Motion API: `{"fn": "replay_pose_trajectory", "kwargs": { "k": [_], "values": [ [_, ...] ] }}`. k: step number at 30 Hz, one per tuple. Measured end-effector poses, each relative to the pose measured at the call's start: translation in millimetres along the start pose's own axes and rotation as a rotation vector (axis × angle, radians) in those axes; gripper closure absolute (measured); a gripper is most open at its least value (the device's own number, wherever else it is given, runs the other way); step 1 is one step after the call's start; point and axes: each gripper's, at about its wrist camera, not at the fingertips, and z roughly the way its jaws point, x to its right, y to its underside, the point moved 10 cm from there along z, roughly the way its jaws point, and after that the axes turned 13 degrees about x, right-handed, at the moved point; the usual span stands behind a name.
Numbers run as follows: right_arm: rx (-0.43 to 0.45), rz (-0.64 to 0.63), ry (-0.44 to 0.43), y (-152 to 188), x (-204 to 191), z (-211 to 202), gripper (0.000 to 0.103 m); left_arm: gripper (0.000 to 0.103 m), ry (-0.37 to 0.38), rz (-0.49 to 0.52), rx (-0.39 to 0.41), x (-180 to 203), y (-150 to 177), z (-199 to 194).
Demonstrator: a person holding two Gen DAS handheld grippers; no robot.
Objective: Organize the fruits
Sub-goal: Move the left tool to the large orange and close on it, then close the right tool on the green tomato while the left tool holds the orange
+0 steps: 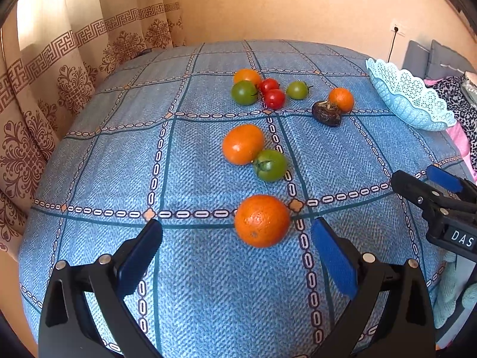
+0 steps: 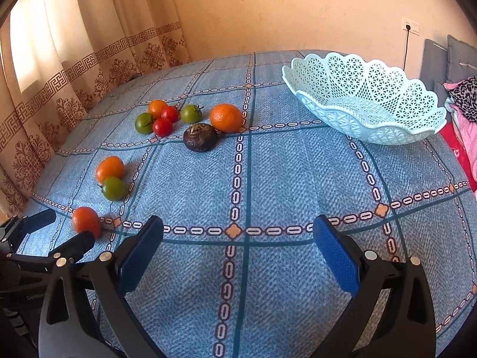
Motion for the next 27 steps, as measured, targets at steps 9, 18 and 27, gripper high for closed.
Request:
{"fn": "replay_pose_trajectory", "kwargs": {
  "k": [9, 18, 27],
  "values": [
    [0.012, 0.001, 0.005, -4, 0, 0, 0.002, 0.005, 0.004, -0.003, -0.002, 1, -2, 4],
    [0.021, 0.000, 0.021, -9, 1, -2, 0.002, 0.037, 0.073, -0.015, -0.039, 18, 4, 12],
    [0.023, -0.027, -0.046, -17, -25, -6, 0.002, 0.066, 0.104, -0.060, -0.026, 9, 6, 6]
  ]
}}
